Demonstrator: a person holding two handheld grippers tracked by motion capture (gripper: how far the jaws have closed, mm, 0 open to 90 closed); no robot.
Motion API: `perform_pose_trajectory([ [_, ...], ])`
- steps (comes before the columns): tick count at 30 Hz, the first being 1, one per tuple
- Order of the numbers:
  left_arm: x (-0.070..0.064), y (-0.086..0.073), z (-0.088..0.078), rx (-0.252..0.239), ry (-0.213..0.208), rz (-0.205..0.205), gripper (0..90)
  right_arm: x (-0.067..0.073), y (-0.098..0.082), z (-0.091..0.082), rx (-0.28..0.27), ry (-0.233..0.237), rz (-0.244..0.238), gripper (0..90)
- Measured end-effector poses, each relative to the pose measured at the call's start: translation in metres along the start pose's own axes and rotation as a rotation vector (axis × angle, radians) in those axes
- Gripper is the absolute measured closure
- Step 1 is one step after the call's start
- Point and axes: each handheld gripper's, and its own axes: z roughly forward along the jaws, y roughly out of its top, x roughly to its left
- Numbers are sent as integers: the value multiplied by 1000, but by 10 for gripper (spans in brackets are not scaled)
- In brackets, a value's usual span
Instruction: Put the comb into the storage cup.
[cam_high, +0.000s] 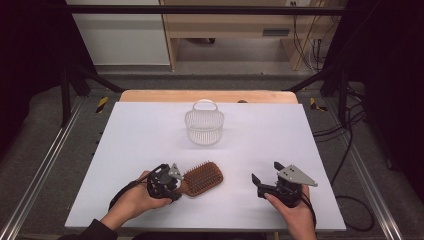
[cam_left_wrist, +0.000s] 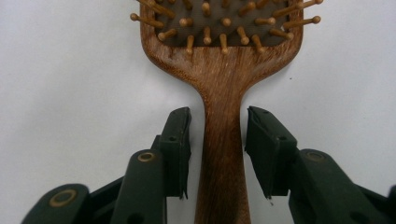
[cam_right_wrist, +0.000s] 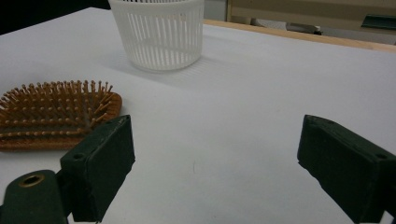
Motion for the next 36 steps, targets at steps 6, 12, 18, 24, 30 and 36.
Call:
perform_pose_trajectory([
  [6,-5,5,1,24,11,32,707,0,0,0,2,-1,-1,112],
  [12,-6,8,2,46,21,33,715,0,0,1,3,0,-2,113],
  [18,-3,5,2,27,2,21,723,1,0,1,8,4,0,114],
  [24,1,-3,0,-35,-22,-4,725,0,0,0,4,1,5,115],
  [30,-1,-1,-1,-13,-12,9,725,0,0,0,4,3,4,117],
  [36,-7,12,0,92,29,54,723,0,0,0,2,5,4,118],
])
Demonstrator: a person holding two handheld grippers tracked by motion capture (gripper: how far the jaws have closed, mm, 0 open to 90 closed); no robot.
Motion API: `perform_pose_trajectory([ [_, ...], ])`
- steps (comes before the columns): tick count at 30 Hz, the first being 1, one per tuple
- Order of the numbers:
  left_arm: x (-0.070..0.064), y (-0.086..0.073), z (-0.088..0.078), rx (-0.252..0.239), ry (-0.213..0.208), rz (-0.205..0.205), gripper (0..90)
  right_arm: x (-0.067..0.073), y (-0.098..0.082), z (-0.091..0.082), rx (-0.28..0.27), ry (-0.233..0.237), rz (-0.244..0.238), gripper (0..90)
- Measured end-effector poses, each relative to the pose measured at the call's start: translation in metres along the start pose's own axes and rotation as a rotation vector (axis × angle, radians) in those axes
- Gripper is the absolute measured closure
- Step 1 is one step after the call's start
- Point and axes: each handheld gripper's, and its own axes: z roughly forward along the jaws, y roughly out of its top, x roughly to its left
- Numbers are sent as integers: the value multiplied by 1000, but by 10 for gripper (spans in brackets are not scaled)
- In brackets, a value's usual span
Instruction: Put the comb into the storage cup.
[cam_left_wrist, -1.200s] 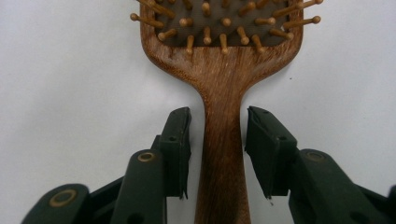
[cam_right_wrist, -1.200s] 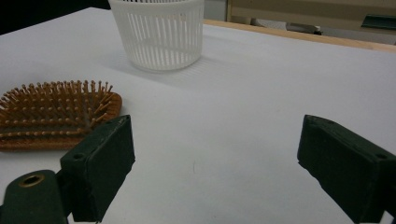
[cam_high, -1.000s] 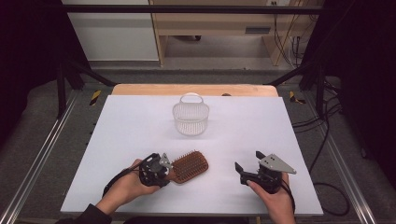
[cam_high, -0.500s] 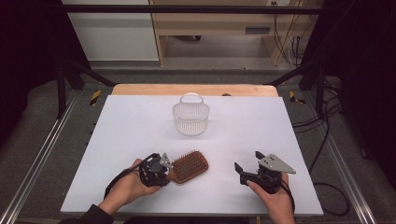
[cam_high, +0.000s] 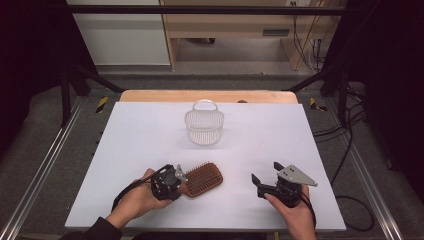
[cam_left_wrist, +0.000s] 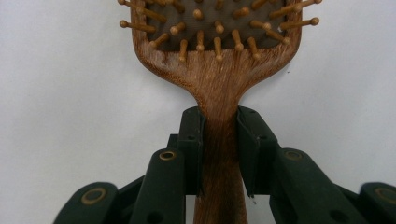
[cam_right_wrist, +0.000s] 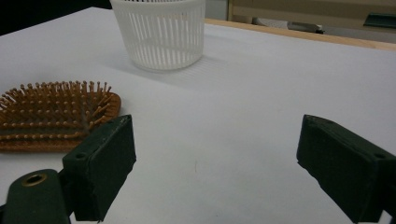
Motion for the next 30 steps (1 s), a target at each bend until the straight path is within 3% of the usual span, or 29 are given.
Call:
perform_pose_trajectory([
  [13,2,-2,1,-15,-9,-5,698,1,0,1,6,7,-8,117],
  [20,3,-3,1,-2,0,-11,485,1,-1,1,10,8,-4,116],
  [25,6,-4,3,-12,-11,-36,414,1,-1,1,11,9,-4,115],
  [30,6,-5,3,-27,-38,-46,508,1,-1,2,14,10,-8,115],
])
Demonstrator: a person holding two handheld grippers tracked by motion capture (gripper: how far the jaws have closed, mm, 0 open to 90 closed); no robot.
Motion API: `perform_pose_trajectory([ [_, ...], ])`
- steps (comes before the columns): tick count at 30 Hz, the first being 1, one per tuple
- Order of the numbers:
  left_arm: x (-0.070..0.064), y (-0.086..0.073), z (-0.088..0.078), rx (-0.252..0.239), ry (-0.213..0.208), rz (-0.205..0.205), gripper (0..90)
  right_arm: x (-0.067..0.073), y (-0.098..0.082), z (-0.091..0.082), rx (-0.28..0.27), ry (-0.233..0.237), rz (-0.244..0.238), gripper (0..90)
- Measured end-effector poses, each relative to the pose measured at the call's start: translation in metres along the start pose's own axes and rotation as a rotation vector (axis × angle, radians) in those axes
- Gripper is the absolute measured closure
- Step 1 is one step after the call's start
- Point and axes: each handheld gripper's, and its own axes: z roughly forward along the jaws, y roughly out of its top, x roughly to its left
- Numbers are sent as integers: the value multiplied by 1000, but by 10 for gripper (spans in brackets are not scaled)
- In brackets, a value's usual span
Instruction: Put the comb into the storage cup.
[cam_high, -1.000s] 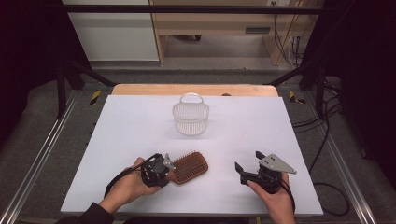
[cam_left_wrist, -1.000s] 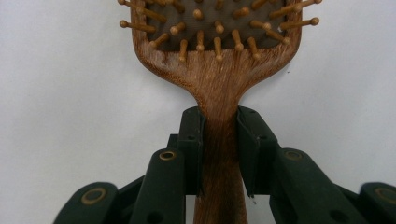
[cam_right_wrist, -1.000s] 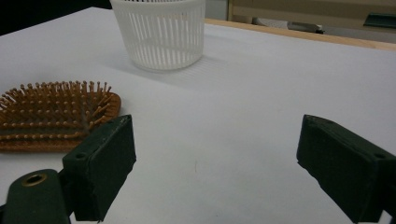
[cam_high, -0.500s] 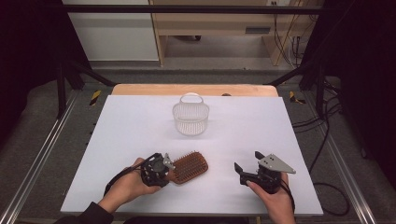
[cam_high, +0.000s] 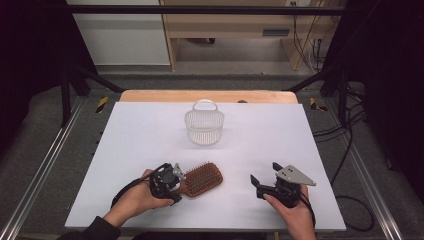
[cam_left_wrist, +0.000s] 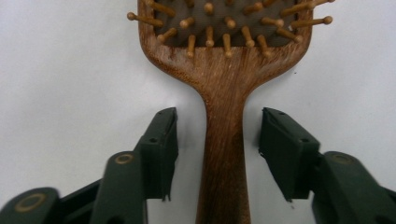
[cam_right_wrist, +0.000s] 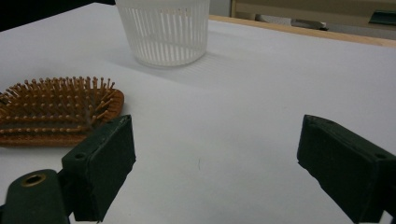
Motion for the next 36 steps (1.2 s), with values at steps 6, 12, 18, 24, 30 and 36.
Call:
perform_pose_trajectory([
  [6,0,3,0,5,-4,1,725,0,0,0,2,1,-1,115],
  [12,0,5,0,14,-10,9,729,1,0,0,4,6,0,115],
  [18,-2,-1,-1,-31,10,29,729,1,0,0,5,10,3,116],
  [24,-3,-5,-2,-65,26,27,729,3,0,1,4,16,3,115],
  [30,-3,-8,-6,-144,63,27,729,5,2,-1,-8,22,12,113],
  [36,-3,-9,-18,-266,97,-2,729,9,9,-3,-33,67,57,83],
])
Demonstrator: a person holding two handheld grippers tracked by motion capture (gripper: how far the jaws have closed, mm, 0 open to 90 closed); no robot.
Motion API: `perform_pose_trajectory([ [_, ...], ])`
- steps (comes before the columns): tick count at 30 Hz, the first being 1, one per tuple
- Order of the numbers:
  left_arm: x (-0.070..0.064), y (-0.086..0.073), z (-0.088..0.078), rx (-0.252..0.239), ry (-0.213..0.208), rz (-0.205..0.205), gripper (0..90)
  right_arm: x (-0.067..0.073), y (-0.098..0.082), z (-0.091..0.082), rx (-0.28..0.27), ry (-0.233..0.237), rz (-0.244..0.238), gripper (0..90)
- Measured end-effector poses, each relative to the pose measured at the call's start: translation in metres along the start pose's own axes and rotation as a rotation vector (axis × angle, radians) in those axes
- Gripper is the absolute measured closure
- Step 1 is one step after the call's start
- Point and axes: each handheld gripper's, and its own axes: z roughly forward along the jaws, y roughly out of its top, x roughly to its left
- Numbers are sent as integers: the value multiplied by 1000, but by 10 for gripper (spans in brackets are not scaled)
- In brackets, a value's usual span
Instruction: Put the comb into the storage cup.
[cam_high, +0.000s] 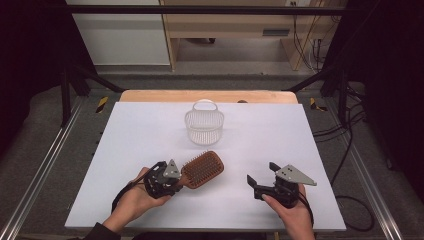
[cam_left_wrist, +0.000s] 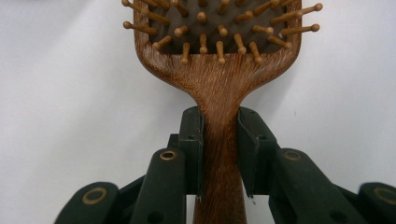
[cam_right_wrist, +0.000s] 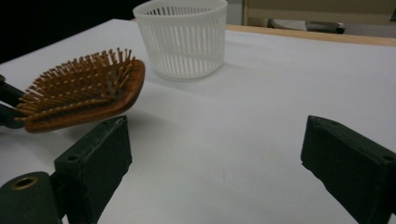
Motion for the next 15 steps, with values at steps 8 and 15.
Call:
perform_pose_trajectory([
  [8,-4,2,-8,-142,46,-40,729,14,18,8,-22,87,23,55],
  [15,-10,3,-11,-208,72,-38,729,26,30,18,-47,154,31,47],
])
